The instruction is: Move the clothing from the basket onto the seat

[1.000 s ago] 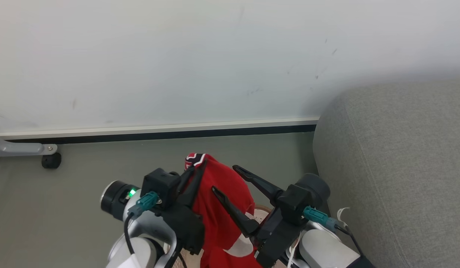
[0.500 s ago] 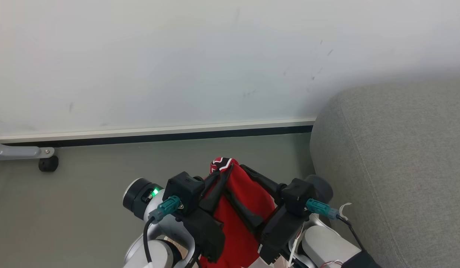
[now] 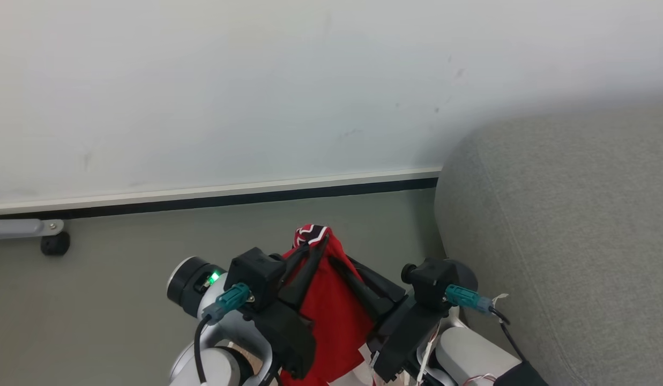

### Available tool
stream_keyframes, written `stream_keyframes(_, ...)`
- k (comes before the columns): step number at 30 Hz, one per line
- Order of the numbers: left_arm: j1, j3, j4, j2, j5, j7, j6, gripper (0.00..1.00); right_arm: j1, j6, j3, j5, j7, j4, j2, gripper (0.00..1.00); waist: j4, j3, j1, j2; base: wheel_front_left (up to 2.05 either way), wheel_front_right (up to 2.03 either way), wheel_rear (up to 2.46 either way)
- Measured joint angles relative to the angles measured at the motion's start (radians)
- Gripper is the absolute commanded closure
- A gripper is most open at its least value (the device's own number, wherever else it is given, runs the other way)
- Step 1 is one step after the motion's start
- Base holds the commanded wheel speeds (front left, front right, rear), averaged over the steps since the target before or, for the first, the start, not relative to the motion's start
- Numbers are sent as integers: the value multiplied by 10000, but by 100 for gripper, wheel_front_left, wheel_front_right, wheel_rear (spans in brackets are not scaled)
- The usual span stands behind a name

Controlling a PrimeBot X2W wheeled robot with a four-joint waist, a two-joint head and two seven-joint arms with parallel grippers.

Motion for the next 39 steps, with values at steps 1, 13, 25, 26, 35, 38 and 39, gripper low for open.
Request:
stream_keyframes(1, 42, 23, -35, 35, 0, 8, 46, 0, 1, 2, -38, 36, 0, -12, -12, 100, -60, 7, 0, 0, 0, 0, 0)
stream_keyframes(13, 271, 334, -303, 203, -73, 8, 247, 0, 97, 0, -1035, 362, 2, -349, -1009, 100, -1144, 147, 0, 0, 0, 0, 0)
stream_keyframes(25, 570, 23, -698, 178, -79, 100, 244, 0, 512, -205, -1942, 458, 2, -1191, -1816, 100, -2604, 493, 0, 1, 0, 0, 0)
stream_keyframes(26, 575, -8, -731, 178, -79, 128, 242, 0, 550, -222, -1992, 458, 2, -1275, -1848, 100, -2732, 528, 0, 0, 0, 0, 0)
stream_keyframes(35, 691, -397, -1269, 31, -61, 307, 242, 0, 965, -422, -2554, 575, 2, -2057, -2192, 100, -3843, 867, -1, 0, 0, 0, 0)
stream_keyframes(38, 671, -637, -1396, -56, 21, 447, 230, 0, 1081, -500, -2915, 704, 2, -2268, -2406, 100, -4091, 1094, -1, 0, 0, 0, 0)
stream_keyframes(39, 643, -711, -1404, -92, 27, 474, 224, 0, 1093, -556, -3070, 786, 2, -2334, -2454, 100, -4146, 1188, 0, 0, 0, 0, 0)
